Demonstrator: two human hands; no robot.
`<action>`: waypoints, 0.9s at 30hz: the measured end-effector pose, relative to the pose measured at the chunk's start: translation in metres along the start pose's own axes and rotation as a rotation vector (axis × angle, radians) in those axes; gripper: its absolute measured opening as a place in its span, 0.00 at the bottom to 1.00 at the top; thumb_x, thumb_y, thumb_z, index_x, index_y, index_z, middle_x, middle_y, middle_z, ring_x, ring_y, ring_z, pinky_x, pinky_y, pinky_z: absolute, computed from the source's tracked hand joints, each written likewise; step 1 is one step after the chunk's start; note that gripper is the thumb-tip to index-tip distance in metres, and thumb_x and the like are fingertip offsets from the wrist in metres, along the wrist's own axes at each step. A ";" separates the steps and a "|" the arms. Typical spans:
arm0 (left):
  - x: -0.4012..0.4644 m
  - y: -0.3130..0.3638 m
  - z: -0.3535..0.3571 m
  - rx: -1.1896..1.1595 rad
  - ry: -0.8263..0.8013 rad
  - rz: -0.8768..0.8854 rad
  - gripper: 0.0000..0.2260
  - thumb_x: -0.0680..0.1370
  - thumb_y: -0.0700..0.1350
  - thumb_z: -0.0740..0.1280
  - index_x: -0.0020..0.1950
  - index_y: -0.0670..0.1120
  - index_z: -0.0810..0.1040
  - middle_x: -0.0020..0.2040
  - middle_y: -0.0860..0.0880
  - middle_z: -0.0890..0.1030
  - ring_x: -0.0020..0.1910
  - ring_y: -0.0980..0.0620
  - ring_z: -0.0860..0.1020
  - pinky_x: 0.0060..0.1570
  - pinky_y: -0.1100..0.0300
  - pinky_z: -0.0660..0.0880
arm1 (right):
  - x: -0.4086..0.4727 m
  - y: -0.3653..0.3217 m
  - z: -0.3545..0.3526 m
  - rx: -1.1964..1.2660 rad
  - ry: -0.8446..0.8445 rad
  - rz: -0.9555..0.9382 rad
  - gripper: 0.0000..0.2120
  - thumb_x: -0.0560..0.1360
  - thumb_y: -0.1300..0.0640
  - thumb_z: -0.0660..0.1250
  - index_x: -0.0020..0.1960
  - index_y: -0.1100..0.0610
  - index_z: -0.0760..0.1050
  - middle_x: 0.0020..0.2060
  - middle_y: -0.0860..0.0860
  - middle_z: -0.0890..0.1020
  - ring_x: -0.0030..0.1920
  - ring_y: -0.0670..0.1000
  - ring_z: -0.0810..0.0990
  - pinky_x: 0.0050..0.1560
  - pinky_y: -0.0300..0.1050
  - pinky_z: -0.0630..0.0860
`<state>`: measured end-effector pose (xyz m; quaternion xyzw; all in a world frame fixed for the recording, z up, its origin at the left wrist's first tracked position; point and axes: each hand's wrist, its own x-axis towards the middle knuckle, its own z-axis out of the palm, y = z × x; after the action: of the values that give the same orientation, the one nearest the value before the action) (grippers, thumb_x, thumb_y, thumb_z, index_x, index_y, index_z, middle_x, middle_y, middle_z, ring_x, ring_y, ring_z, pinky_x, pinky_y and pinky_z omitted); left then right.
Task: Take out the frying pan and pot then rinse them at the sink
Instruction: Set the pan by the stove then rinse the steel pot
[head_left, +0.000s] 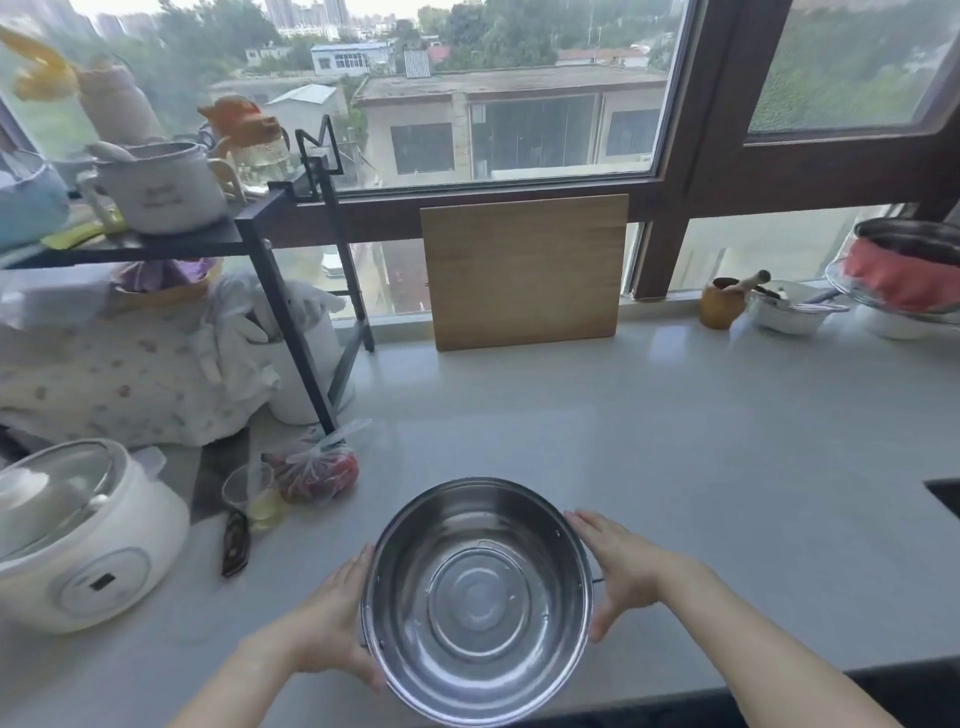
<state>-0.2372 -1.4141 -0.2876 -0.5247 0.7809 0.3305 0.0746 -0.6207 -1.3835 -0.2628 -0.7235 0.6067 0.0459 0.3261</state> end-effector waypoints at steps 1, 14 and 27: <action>-0.001 0.001 0.001 0.000 0.001 -0.005 0.71 0.55 0.69 0.78 0.77 0.47 0.29 0.78 0.53 0.38 0.77 0.54 0.39 0.71 0.66 0.41 | 0.000 0.001 0.000 0.015 0.008 -0.024 0.64 0.56 0.44 0.83 0.78 0.46 0.44 0.75 0.46 0.54 0.77 0.49 0.51 0.76 0.47 0.55; -0.010 0.020 0.008 0.063 -0.055 -0.111 0.74 0.54 0.71 0.77 0.71 0.43 0.22 0.79 0.47 0.37 0.78 0.47 0.38 0.76 0.54 0.45 | -0.002 0.036 0.019 0.024 0.000 -0.135 0.72 0.51 0.28 0.76 0.78 0.46 0.32 0.77 0.43 0.44 0.77 0.52 0.49 0.77 0.50 0.54; 0.088 0.103 -0.011 0.168 -0.051 0.103 0.73 0.52 0.70 0.78 0.76 0.52 0.28 0.79 0.50 0.44 0.78 0.50 0.45 0.76 0.56 0.48 | -0.026 0.117 -0.019 0.129 0.156 -0.036 0.70 0.51 0.33 0.80 0.78 0.44 0.38 0.71 0.49 0.56 0.72 0.51 0.58 0.74 0.47 0.59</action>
<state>-0.3623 -1.4643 -0.2751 -0.4670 0.8298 0.2804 0.1210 -0.7398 -1.3775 -0.2850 -0.7133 0.6187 -0.0554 0.3246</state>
